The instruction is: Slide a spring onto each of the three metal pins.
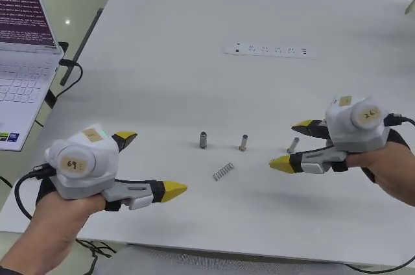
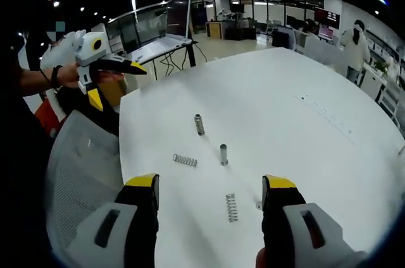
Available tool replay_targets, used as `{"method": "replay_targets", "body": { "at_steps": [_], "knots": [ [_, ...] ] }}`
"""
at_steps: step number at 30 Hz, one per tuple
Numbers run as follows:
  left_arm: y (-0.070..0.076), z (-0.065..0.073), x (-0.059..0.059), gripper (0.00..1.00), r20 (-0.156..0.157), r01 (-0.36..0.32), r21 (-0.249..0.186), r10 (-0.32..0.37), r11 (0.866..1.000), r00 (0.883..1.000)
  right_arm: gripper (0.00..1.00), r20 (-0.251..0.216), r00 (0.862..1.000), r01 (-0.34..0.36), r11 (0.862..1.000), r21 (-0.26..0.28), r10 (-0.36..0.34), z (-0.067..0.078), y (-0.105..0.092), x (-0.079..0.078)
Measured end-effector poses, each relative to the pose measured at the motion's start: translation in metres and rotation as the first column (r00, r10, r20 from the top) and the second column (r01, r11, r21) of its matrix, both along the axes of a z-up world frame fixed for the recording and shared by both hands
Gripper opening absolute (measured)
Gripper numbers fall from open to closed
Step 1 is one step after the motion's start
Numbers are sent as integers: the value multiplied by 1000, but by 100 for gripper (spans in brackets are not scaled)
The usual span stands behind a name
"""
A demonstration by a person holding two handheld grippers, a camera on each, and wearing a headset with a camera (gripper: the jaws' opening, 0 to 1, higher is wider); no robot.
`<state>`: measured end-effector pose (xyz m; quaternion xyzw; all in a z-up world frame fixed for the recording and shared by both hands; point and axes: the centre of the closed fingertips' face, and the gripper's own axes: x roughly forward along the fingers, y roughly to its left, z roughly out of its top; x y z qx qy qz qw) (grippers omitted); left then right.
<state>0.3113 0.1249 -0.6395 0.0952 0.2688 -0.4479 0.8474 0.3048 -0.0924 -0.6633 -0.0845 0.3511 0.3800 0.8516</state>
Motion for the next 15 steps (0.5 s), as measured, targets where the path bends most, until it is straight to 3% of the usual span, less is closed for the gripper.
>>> {"method": "replay_targets", "body": {
  "at_steps": [15],
  "knots": [
    [-7, 4, 1, 89, 0, 8, -7, -8, 1000, 1000, 77, 12, 993, 115, 989, 90, -117, 6, -18, -32]
  ]
}}
